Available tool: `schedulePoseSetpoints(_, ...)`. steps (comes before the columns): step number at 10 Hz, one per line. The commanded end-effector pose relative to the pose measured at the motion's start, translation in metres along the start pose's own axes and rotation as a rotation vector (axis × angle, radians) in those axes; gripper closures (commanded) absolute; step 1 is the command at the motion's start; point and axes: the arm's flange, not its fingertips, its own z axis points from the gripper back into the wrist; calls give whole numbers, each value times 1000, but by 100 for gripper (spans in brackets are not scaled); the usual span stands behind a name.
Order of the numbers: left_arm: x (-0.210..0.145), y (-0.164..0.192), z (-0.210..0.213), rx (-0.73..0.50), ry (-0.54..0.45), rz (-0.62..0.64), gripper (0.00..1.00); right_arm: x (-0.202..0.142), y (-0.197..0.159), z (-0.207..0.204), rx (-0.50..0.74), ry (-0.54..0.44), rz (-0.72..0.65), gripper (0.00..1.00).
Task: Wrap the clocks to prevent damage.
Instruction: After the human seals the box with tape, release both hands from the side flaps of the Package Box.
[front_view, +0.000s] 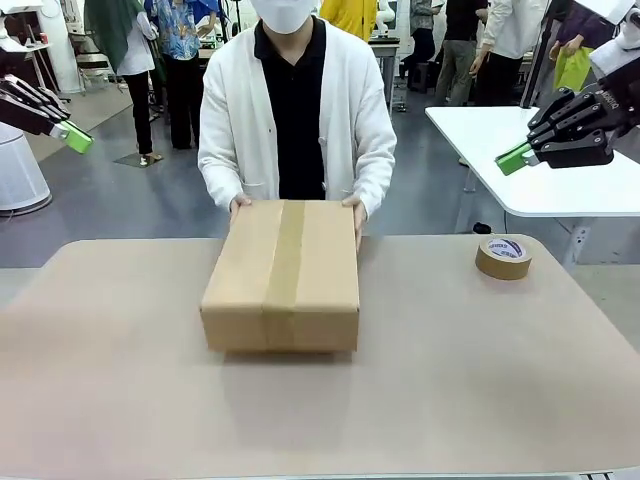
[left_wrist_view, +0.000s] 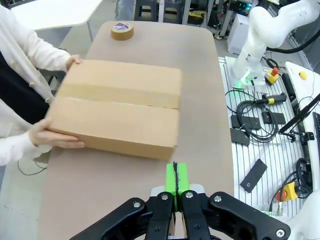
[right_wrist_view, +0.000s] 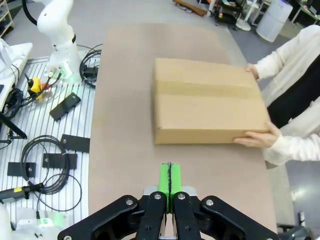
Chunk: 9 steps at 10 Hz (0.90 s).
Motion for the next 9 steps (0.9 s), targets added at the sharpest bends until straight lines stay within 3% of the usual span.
schedulePoseSetpoints(1,2,1,1,-12,-15,-10,100,1,1,0,-6,26,-16,99)
schedulePoseSetpoints(5,0,0,0,0,0,0,100,1,0,0,-1,0,1,99)
schedulePoseSetpoints(6,9,1,7,-15,-22,6,40,6,13,11,-27,33,31,39)
schedulePoseSetpoints(7,7,-7,3,-34,-39,2,40,2,20,18,-12,23,20,39)
schedulePoseSetpoints(8,7,-10,3,-38,-42,4,0,0,21,19,8,10,17,0)
schedulePoseSetpoints(9,8,-7,4,-49,-43,4,37,-1,17,17,26,-1,-12,35)
